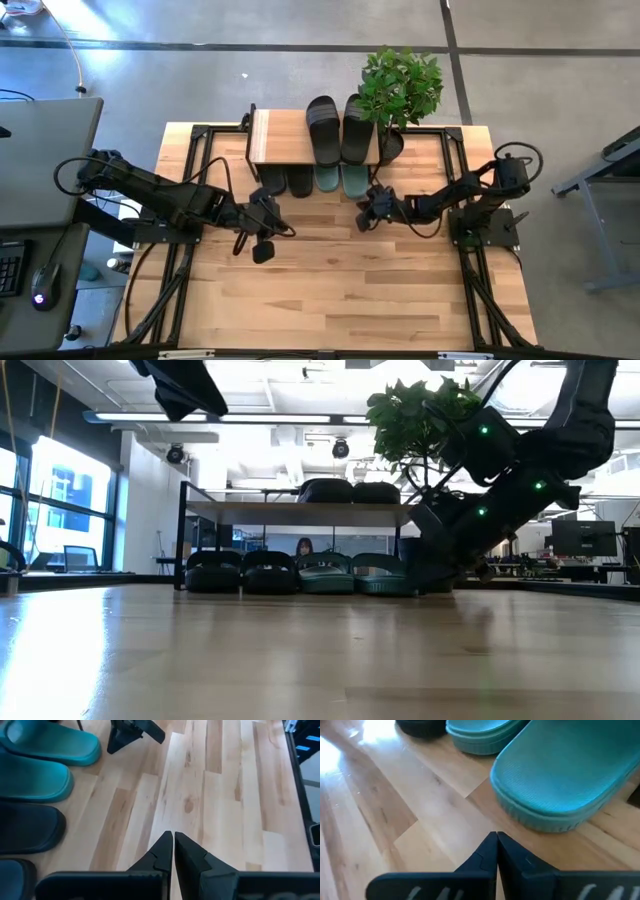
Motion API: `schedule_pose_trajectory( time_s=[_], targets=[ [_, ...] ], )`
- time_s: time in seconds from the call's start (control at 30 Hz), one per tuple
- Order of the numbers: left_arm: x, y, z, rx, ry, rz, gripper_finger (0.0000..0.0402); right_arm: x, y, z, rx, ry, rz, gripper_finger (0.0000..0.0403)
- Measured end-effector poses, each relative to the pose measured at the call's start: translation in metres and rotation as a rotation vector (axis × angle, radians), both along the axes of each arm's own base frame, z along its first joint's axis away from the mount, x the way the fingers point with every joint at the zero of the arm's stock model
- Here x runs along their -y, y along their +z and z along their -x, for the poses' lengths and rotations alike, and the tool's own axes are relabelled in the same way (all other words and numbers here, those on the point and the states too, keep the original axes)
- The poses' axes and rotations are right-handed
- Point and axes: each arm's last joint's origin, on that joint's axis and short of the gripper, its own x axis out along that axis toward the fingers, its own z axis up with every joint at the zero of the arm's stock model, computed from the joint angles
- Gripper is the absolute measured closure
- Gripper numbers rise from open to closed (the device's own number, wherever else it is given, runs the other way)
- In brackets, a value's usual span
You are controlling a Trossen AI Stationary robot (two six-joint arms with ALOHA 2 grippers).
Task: Pick and place slides into the shelf
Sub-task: Adjust the slippers under the shelf
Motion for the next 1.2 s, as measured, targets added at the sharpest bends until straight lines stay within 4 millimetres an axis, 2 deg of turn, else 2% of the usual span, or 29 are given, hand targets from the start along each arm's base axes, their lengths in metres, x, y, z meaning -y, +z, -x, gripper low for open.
schedule_pose_trajectory(
  time_s=[0.2,0.37,0.47,0.7,0.83,1.07,1.2],
  targets=[
    [-0.001,-0.001,0.008,-0.048,0.021,0.052,0.0394,-0.01,0.004,0.0,0.006,0.078,-0.038,0.0403],
    [-0.008,-0.015,0.033,-0.307,0.181,-0.019,0.0394,-0.017,0.024,0.003,0.05,0.143,-0.01,0.0403],
    [-0.011,-0.03,0.039,-0.406,0.208,-0.079,0.0394,-0.019,0.04,0.006,0.089,0.16,0.028,0.0403],
    [-0.012,-0.067,0.036,-0.326,0.216,-0.117,0.0394,-0.025,0.074,0.019,0.149,0.223,0.122,0.0403],
    [-0.016,-0.086,0.038,-0.273,0.27,-0.171,0.0399,-0.025,0.085,0.029,0.147,0.202,0.146,0.0403],
    [-0.036,-0.114,0.04,-0.223,0.363,-0.107,0.0401,-0.024,0.09,0.036,0.131,0.203,0.146,0.0403],
    [-0.044,-0.118,0.037,-0.219,0.32,-0.094,0.0399,-0.024,0.089,0.037,0.119,0.205,0.145,0.0403]
  ],
)
